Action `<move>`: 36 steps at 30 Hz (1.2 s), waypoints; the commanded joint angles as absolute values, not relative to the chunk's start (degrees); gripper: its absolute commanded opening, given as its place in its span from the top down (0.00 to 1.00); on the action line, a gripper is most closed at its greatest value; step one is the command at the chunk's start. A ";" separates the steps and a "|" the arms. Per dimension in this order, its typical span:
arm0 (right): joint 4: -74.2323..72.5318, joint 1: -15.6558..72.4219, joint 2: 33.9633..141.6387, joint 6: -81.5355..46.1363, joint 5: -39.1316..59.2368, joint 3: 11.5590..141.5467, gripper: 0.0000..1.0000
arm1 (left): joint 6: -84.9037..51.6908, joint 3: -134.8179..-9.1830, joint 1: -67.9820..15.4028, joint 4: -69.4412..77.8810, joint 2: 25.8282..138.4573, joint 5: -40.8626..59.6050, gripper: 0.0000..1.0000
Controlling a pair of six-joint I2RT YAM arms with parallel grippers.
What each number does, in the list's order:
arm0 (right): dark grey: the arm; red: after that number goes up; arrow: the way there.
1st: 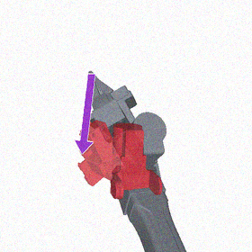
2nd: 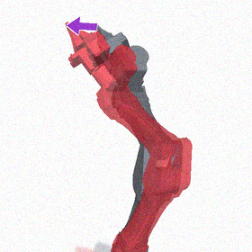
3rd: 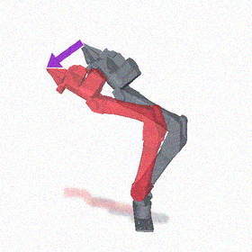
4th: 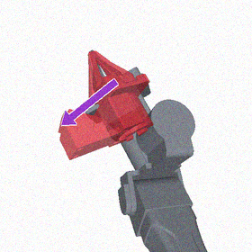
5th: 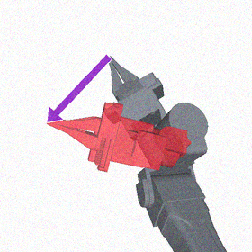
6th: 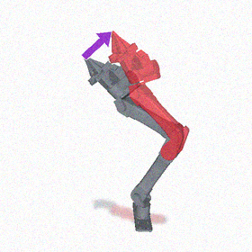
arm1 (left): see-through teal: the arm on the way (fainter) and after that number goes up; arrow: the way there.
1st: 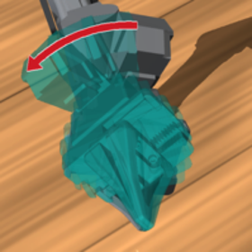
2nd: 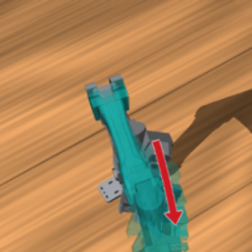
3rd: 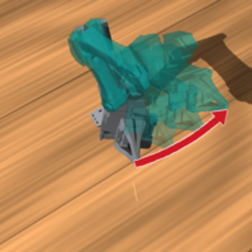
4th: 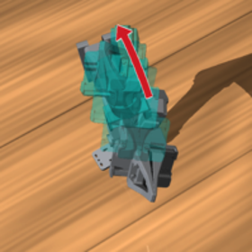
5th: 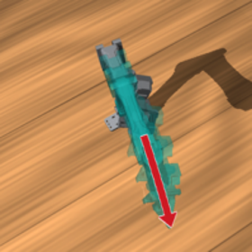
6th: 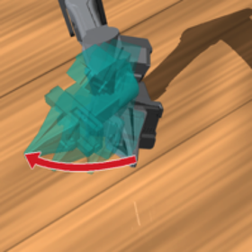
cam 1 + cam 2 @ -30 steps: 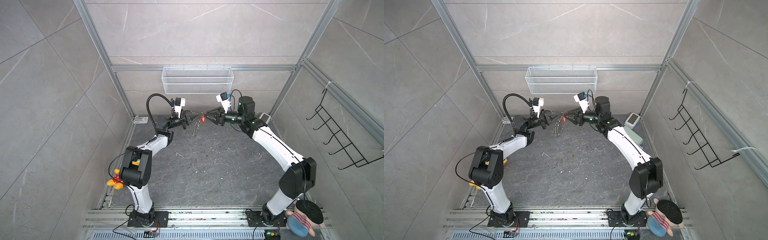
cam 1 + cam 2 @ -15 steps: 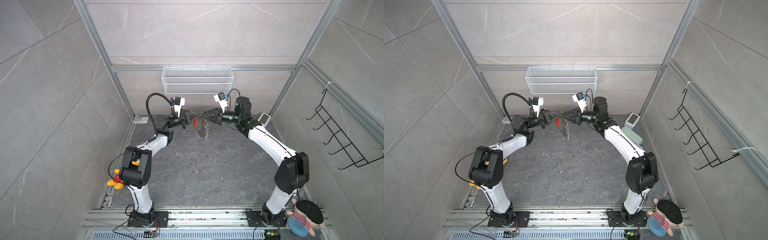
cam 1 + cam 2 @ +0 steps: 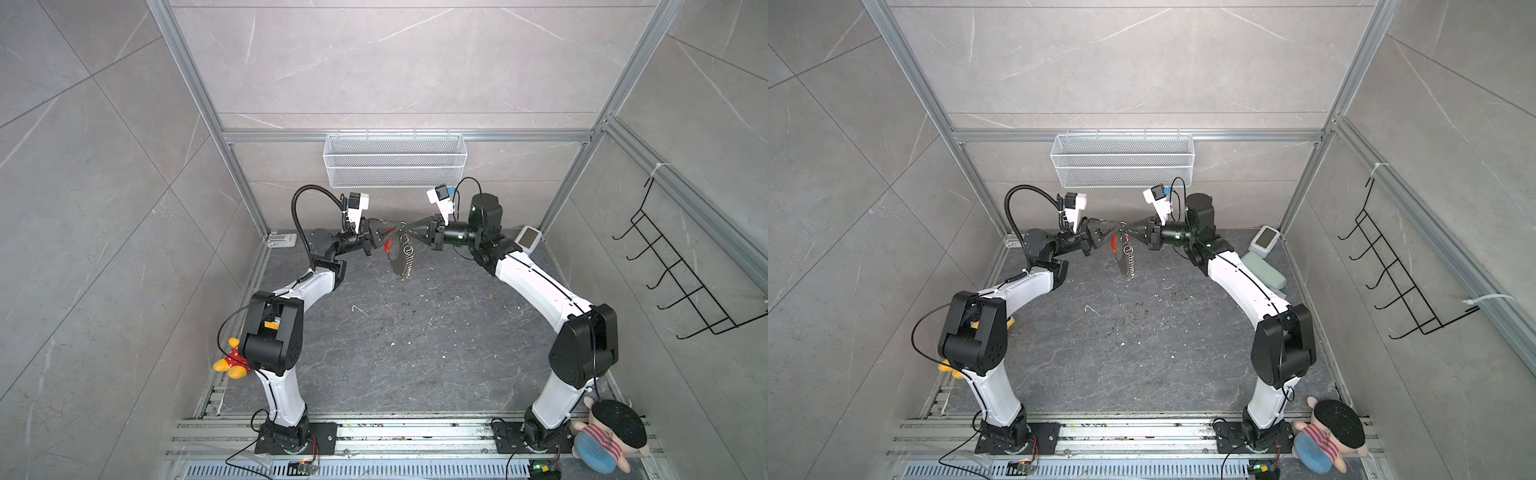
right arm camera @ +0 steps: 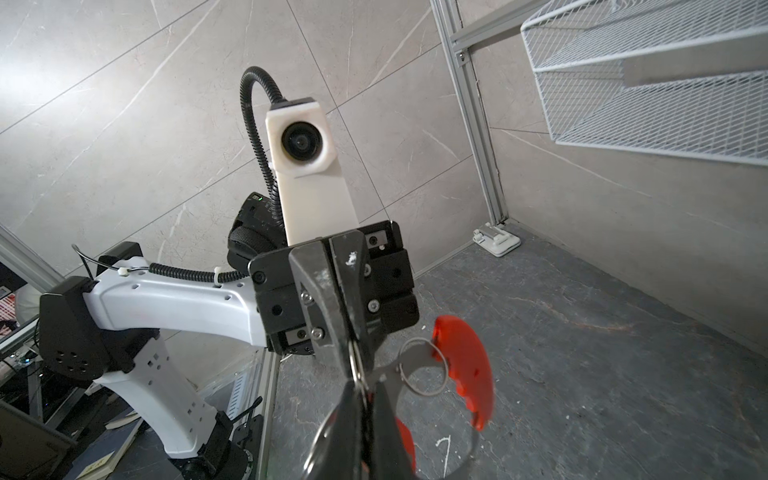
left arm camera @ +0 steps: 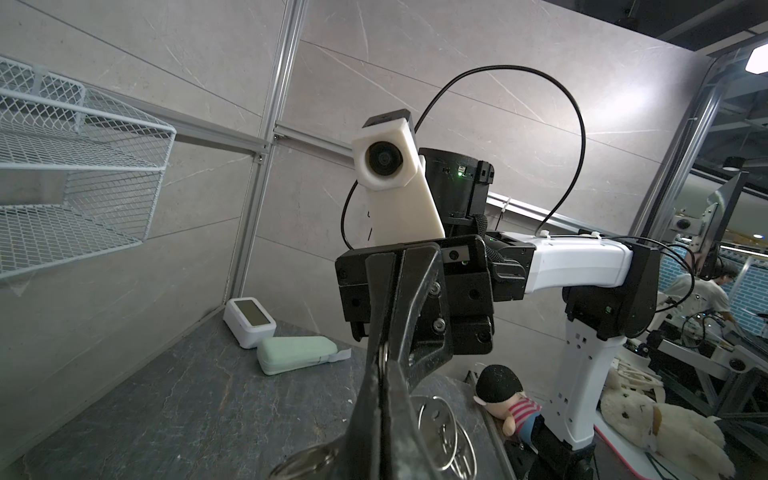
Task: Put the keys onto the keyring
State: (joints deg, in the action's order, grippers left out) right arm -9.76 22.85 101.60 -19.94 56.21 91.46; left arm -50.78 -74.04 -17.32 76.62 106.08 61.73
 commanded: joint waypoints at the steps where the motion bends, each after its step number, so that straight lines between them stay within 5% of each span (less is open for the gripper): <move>1: -9.94 23.60 101.30 -19.07 55.35 91.13 1.00 | -51.33 -76.72 -18.11 80.95 106.52 63.11 1.00; 5: -5.48 23.64 100.29 -15.29 52.40 91.29 1.00 | -50.06 -76.56 -17.93 80.95 107.04 63.15 1.00; 8: 1.60 23.75 99.17 -9.12 48.34 92.11 1.00 | -47.81 -75.59 -17.26 80.95 107.09 63.40 0.77; 14: 12.04 23.88 98.29 1.18 42.44 93.64 1.00 | -38.15 -74.07 -13.83 75.66 104.79 67.40 0.75; 17: 17.24 24.59 98.27 7.26 40.06 94.49 1.00 | -17.08 -74.16 -12.83 55.32 100.67 75.14 0.81; 20: 20.66 25.11 98.36 11.40 39.29 95.19 1.00 | 26.11 -80.55 -13.70 5.02 95.28 72.17 0.86; 23: 21.02 25.42 98.27 12.88 40.22 94.87 1.00 | 42.68 -90.91 -14.31 -23.31 98.40 68.37 0.88; 36: 21.80 27.68 99.34 13.97 40.47 96.95 1.00 | 48.19 -97.14 -16.14 -32.80 103.49 70.34 0.80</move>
State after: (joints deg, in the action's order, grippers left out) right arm 22.31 27.16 100.77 12.78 40.03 94.30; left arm 44.31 -95.02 -15.62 -28.77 103.13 68.66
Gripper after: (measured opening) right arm 0.050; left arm 0.197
